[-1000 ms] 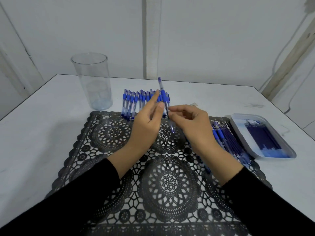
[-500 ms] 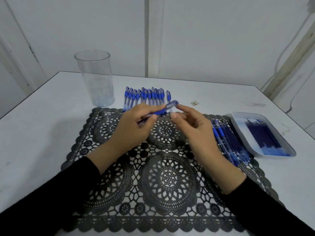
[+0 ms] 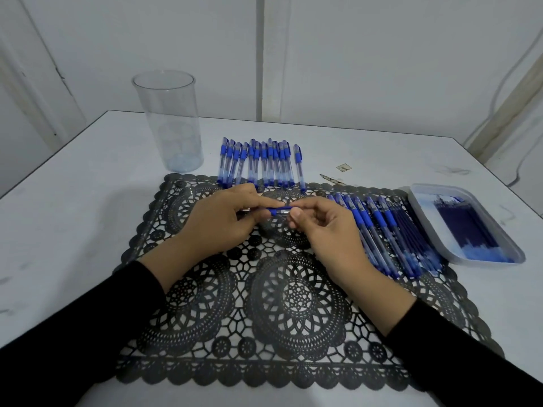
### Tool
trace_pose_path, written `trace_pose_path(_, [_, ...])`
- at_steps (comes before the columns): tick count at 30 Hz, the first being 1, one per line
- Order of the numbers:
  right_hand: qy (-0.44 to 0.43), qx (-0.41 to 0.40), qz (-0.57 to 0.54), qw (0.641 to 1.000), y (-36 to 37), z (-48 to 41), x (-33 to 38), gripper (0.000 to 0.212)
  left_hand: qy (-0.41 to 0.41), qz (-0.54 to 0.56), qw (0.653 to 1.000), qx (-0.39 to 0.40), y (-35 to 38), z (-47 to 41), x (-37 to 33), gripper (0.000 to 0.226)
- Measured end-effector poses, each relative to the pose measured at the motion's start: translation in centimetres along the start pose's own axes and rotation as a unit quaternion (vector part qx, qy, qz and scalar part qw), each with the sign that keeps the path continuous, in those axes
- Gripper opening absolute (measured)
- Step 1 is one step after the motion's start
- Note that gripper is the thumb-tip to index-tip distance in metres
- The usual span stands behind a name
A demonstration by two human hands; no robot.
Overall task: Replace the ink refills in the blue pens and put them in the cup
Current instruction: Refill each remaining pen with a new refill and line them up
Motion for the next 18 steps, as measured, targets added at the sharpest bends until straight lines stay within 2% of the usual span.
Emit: trace_pose_path(18, [-0.010, -0.001, 0.035, 0.999, -0.06, -0.06, -0.16, 0.020, 0.004, 0.000, 0.999, 0.032, 0.33, 0.05, 0.28, 0.042])
Point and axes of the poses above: each hand's wrist, its own z-axis away from the middle knuckle, its own y-axis out of the palm, x = y × z, the point moved 7 cm from there along -z, towards the middle knuckle, and after that the axes turned 1 degree about -z, right-handed, at the moved point
